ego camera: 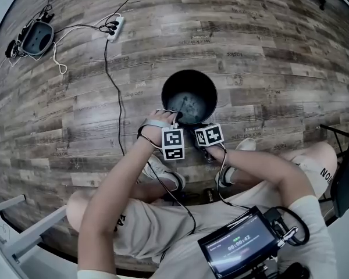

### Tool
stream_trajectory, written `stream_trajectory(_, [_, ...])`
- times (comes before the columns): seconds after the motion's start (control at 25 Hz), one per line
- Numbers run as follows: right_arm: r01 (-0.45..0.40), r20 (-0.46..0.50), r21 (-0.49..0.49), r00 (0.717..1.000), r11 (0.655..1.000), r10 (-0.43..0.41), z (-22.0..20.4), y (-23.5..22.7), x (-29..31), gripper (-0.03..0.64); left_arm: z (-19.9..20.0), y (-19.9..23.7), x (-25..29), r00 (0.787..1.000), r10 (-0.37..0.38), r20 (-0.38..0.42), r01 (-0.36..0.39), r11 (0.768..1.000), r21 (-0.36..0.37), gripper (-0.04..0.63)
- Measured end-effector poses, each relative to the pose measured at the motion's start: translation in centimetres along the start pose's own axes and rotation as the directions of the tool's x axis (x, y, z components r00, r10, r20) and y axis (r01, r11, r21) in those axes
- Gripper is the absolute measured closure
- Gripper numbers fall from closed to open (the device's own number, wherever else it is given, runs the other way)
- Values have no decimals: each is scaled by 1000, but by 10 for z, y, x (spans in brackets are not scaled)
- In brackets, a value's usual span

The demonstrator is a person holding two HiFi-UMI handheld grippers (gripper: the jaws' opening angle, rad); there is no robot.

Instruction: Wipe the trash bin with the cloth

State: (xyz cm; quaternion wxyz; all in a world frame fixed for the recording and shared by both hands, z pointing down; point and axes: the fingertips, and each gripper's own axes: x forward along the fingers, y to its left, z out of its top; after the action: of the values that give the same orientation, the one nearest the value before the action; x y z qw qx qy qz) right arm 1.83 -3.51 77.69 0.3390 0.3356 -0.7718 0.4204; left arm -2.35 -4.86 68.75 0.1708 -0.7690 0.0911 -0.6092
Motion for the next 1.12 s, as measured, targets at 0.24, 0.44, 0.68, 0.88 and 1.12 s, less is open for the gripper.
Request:
stream_trajectory(0.24, [23,-23,-40,999,999,-24,-14,-11,29,537,1,1,0,1000,6,12,-6,1000,4,434])
stream_trajectory(0.44, [42,-35,-36,998,998,-43,-23,-23,50,537,2,2,0,1000,9,27,-9,1000,-1,434])
stream_trajectory(0.68, [88,-35,-12,995,996,-89,-38,-46,68,537,2,2,0,1000,11,25,-10,1000,-4,434])
stream_trajectory(0.88, [93,-50,17,995,996,-92,-40,-49,63,537,2,2,2,1000,11,14,-11,1000,-21,434])
stream_trajectory(1.12, [5,-76,-24,997,1000,-6,-44,-17,29,537,1,0,1,999,-6,32,7,999,-43,433])
